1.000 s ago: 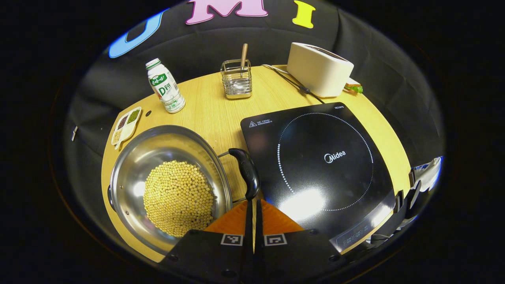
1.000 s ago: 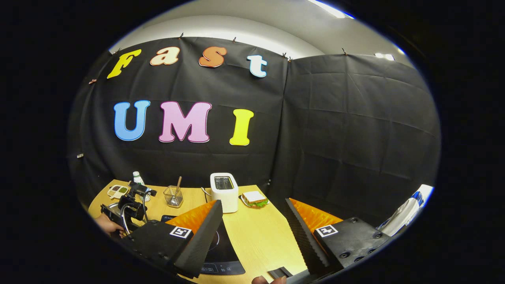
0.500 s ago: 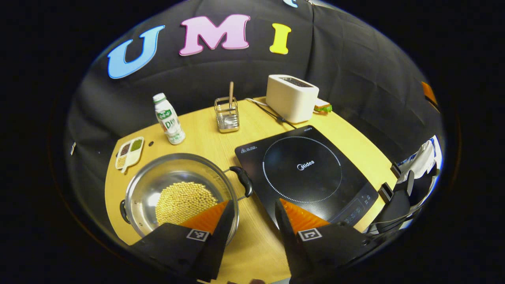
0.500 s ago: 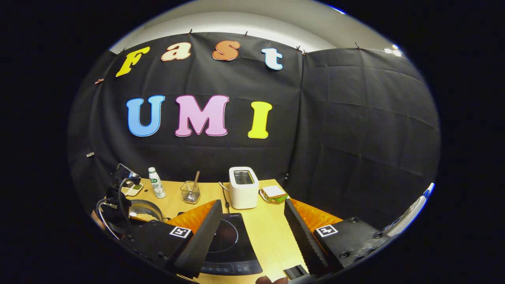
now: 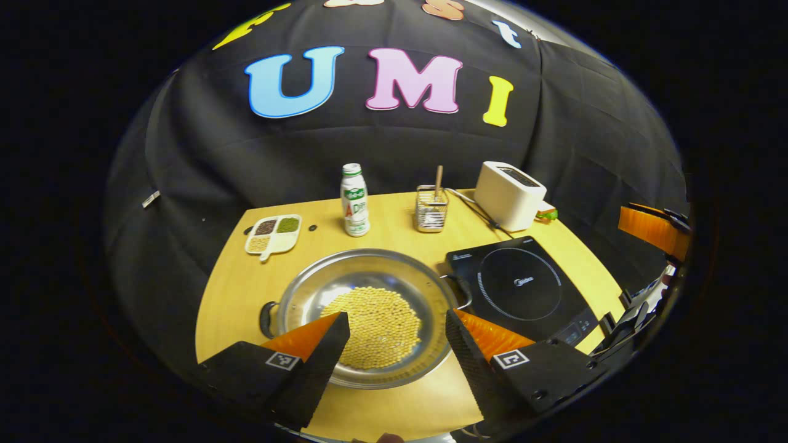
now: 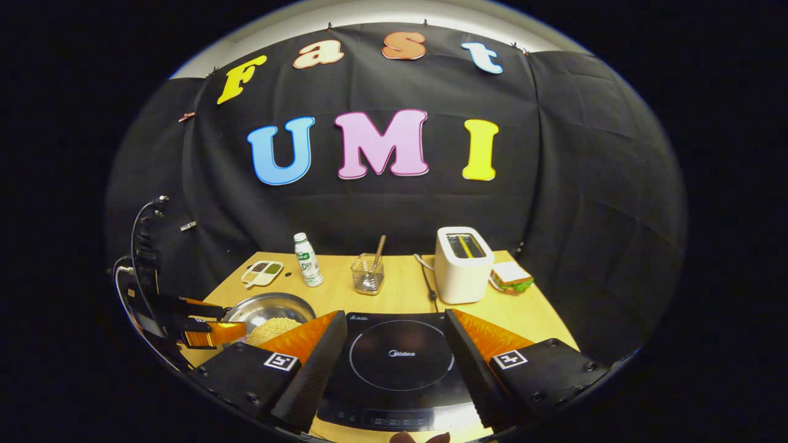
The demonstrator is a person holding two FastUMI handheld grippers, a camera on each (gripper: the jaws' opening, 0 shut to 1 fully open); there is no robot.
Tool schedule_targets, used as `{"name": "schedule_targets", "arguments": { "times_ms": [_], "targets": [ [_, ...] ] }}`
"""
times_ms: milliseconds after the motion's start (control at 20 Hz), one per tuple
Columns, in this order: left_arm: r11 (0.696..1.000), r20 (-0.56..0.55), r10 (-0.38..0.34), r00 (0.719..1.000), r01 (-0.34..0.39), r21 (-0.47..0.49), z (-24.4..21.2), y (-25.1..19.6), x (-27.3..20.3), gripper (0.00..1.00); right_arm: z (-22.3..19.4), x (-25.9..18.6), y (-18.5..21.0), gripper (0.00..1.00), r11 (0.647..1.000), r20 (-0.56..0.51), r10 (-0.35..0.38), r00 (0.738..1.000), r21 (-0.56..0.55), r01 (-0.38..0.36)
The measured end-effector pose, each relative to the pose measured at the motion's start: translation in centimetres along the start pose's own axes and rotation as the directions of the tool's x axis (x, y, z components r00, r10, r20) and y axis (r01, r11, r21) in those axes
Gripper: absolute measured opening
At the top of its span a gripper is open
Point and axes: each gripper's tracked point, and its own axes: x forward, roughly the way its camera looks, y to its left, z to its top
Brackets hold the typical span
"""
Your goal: First push the handle of the pot to place it horizontally, then grasp the pot with both hands and set it on the induction cooktop.
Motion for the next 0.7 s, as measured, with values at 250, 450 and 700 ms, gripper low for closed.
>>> {"name": "schedule_targets", "arguments": {
  "times_ms": [250,450,700],
  "targets": [
    [0.996,-0.001,0.09,0.996,-0.09,-0.005,-1.2,6.7,-0.1,0.98,-1.2,4.2,4.0,0.98,0.995,-0.049,0.075,0.996,-0.067,-0.078],
    [0.991,-0.006,0.136,0.991,-0.136,-0.005,-1.8,11.0,1.2,0.98,-3.5,7.5,7.0,0.98,0.989,-0.114,0.126,0.986,-0.069,-0.134],
    [0.99,-0.055,0.125,0.991,-0.128,-0.057,-3.6,14.1,4.9,0.96,-7.7,11.4,9.5,0.99,0.985,-0.221,0.16,0.962,-0.027,-0.17]
  ]
}}
